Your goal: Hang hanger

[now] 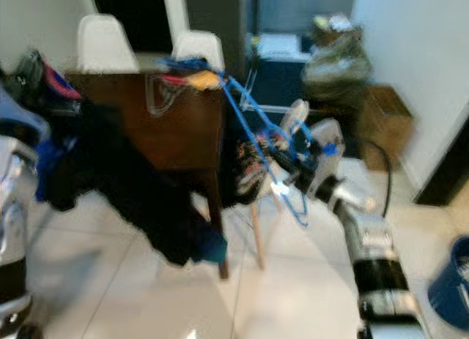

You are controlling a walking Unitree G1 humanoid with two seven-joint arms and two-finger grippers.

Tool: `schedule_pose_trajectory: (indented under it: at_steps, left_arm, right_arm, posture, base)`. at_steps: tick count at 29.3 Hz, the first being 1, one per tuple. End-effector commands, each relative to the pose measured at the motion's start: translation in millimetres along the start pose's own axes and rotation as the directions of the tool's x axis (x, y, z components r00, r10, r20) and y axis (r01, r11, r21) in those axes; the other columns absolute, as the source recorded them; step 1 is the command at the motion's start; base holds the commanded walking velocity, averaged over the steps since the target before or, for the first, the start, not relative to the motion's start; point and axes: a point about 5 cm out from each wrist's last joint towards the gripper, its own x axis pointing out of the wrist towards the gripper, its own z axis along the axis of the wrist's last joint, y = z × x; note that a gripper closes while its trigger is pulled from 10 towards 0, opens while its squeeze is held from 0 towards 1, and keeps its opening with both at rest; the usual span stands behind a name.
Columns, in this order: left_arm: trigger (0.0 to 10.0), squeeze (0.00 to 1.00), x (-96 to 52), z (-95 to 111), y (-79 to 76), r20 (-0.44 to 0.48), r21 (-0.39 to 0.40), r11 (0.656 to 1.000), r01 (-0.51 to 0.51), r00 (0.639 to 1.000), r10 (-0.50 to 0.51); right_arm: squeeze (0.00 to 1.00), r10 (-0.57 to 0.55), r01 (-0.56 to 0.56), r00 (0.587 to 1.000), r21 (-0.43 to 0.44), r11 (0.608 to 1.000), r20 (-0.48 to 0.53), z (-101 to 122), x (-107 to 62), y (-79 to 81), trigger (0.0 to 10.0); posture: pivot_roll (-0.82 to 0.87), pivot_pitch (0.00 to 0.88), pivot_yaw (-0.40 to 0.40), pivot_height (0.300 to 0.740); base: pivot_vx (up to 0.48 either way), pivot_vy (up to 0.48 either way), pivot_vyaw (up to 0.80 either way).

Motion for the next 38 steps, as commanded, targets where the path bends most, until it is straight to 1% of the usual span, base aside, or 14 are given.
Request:
schedule_pose_trajectory:
  at_steps: [1, 2, 3, 4, 6, 7, 10, 13, 14, 24, 28, 31, 35, 38]
  left_arm:
    - [10.0, 0.0, 1.3, 7.7, 5.1, 0.029, 0.033, 0.999, -0.001, 1.0, 0.0]
    - [10.0, 0.0, 3.7, 9.0, 5.7, 0.032, 0.044, 0.999, 0.019, 0.999, -0.021]
    - [10.0, 0.0, 7.5, 11.0, 5.3, 0.036, 0.032, 0.998, 0.054, 0.998, -0.055]
    - [10.0, 0.0, 11.2, 14.2, 4.4, 0.046, 0.025, 0.996, 0.086, 0.995, -0.088]
    - [10.0, 0.0, 11.2, 14.2, 4.4, 0.046, 0.025, 0.996, 0.086, 0.995, -0.088]
    - [10.0, 0.0, 15.7, 20.1, 2.8, 0.061, -0.014, 0.993, 0.113, 0.992, -0.112]
    - [10.0, 0.0, 28.1, 44.4, -0.8, 0.138, -0.188, 0.968, 0.164, 0.981, -0.139]
    - [10.0, 0.0, 31.6, 53.7, -1.7, 0.168, -0.21, 0.959, 0.189, 0.974, -0.155]
    - [10.0, 0.0, 35.1, 64.5, -2.9, 0.203, -0.217, 0.95, 0.223, 0.963, -0.18]
    - [10.0, 0.0, 44.1, 99.3, -14.1, 0.314, -0.182, 0.904, 0.388, 0.894, -0.32]
    - [10.0, 0.0, 49.4, 105.2, -3.0, 0.32, -0.14, 0.942, 0.306, 0.914, -0.25]
    - [10.0, 0.0, 54.9, 112.6, 17.6, 0.3, -0.001, 0.984, 0.18, 0.938, -0.171]
    - [10.0, 0.0, 58.2, 116.6, 30.2, 0.293, 0.062, 0.992, 0.108, 0.948, -0.122]
    - [10.0, 0.0, 64.6, 110.8, 67.1, 0.214, 0.22, 0.97, -0.104, 0.975, 0.056]
  right_arm:
    - [0.0, 0.025, -0.025, 0.999, -0.001, 1.0, 0.023, 4.9, 4.5, 5.1, 0.0]
    - [0.0, 0.04, -0.04, 0.999, 0.004, 0.999, 0.034, 6.2, 4.7, 7.5, 0.0]
    - [0.0, 0.037, -0.038, 0.998, 0.021, 0.999, 0.051, 8.0, 5.1, 8.2, 3.4]
    - [0.0, 0.029, -0.031, 0.998, 0.031, 0.999, 0.063, 9.7, 5.3, 7.8, 4.8]
    - [0.0, 0.029, -0.031, 0.998, 0.031, 0.999, 0.063, 9.7, 5.3, 7.8, 4.8]
    - [0.0, 0.022, -0.025, 0.997, 0.042, 0.999, 0.068, 10.8, 5.3, 7.1, 7.0]
    - [0.0, 0.012, -0.016, 0.997, 0.058, 0.998, 0.07, 11.9, 5.2, 6.0, 7.6]
    - [0.0, 0.011, -0.016, 0.997, 0.061, 0.998, 0.071, 12.0, 5.3, 6.1, 7.6]
    - [0.0, 0.012, -0.016, 0.997, 0.063, 0.998, 0.072, 12.2, 5.5, 6.3, 10.0]
    - [0.0, 0.032, -0.037, 0.997, 0.083, 0.996, 0.07, 12.7, 8.8, 11.8, 10.0]
    - [0.0, 0.027, -0.034, 0.997, 0.082, 0.996, 0.076, 12.8, 7.4, 12.3, 10.0]
    - [0.0, 0.026, -0.033, 0.996, 0.083, 0.996, 0.08, 13.1, 6.3, 12.7, 10.0]
    - [0.0, 0.029, -0.036, 0.996, 0.084, 0.996, 0.082, 13.1, 6.6, 13.5, 10.0]
    - [0.0, 0.034, -0.042, 0.996, 0.088, 0.995, 0.086, 13.0, 8.1, 15.9, 10.0]
  posture:
    - [0.05, 0.0, -0.006, 0.74]
    - [0.05, 0.0, -0.006, 0.74]
    - [0.05, 0.0, -0.006, 0.74]
    - [0.05, 0.0, -0.006, 0.74]
    - [0.05, 0.0, -0.006, 0.74]
    - [0.05, 0.0, -0.004, 0.74]
    - [0.05, 0.0, -0.006, 0.74]
    - [0.05, 0.0, -0.006, 0.74]
    - [0.05, 0.0, -0.006, 0.74]
    - [0.06, 0.0, -0.003, 0.74]
    - [0.06, 0.0, -0.001, 0.74]
    - [0.06, 0.0, -0.001, 0.74]
    - [0.06, 0.0, -0.003, 0.74]
    - [0.06, 0.0, 0.002, 0.74]
  base:
    - [0.48, 0.0, 0.66]
    - [0.48, 0.0, 0.0]
    - [0.48, 0.0, 0.0]
    - [0.48, 0.0, 0.0]
    - [0.48, 0.0, 0.0]
    - [0.48, 0.0, 0.0]
    - [0.48, 0.0, 0.0]
    - [0.48, 0.0, 0.0]
    - [0.48, 0.0, 0.0]
    - [0.48, 0.0, -0.48]
    - [0.48, 0.0, 0.0]
    - [0.48, 0.0, 0.0]
    - [0.48, 0.0, 0.0]
    - [0.261, 0.0, 0.0]
